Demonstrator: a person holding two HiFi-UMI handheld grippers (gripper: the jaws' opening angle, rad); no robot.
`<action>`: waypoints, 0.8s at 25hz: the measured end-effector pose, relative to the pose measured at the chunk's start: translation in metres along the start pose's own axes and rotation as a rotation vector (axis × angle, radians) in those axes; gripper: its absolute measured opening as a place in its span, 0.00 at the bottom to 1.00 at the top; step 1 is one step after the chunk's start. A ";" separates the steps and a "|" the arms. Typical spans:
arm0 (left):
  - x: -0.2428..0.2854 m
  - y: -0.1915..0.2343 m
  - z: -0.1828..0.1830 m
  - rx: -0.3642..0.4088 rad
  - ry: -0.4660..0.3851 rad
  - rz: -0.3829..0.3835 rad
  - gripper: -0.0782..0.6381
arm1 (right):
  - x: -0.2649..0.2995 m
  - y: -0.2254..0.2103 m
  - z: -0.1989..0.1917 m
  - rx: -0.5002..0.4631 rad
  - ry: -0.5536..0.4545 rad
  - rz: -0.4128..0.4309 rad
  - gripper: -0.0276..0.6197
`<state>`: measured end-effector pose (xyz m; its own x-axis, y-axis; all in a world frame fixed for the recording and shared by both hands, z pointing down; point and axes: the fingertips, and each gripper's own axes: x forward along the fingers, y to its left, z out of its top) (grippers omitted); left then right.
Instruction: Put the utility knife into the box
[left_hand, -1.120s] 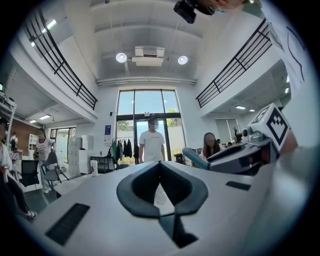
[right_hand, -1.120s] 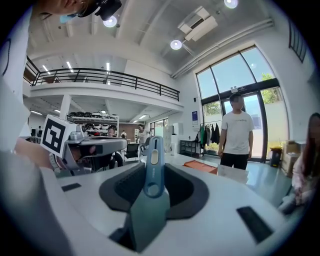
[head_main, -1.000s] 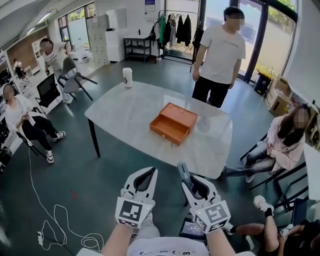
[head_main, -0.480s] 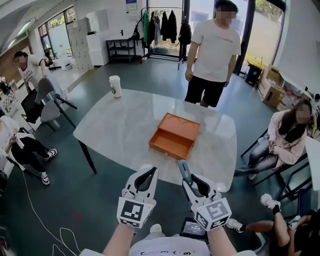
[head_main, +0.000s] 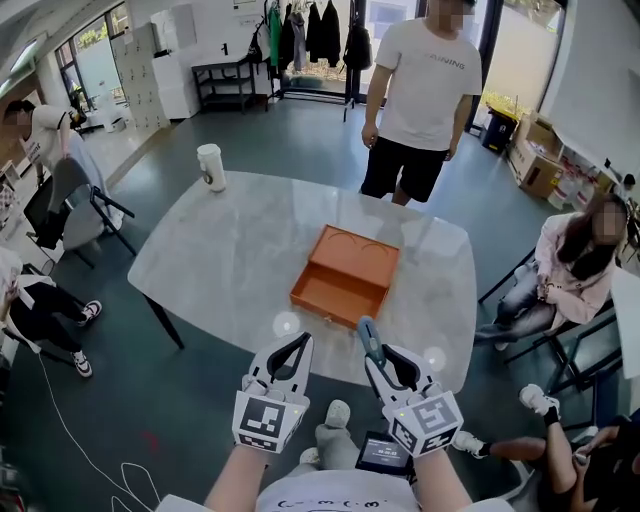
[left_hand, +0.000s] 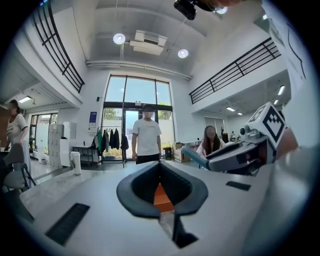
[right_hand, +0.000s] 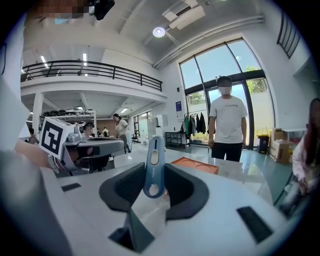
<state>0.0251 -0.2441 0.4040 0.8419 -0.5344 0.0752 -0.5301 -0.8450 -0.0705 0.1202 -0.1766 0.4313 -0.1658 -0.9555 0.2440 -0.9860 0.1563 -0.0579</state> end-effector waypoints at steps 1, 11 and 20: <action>0.007 0.003 -0.003 -0.001 0.006 0.001 0.13 | 0.006 -0.006 0.000 0.003 0.003 0.001 0.25; 0.087 0.037 -0.015 0.012 0.043 0.017 0.13 | 0.076 -0.066 0.004 0.013 0.032 0.049 0.25; 0.126 0.063 -0.019 0.006 0.058 0.079 0.13 | 0.121 -0.094 0.005 -0.003 0.088 0.137 0.25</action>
<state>0.0956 -0.3651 0.4282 0.7901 -0.5997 0.1268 -0.5937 -0.8002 -0.0847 0.1930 -0.3085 0.4617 -0.2996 -0.8995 0.3180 -0.9541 0.2847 -0.0936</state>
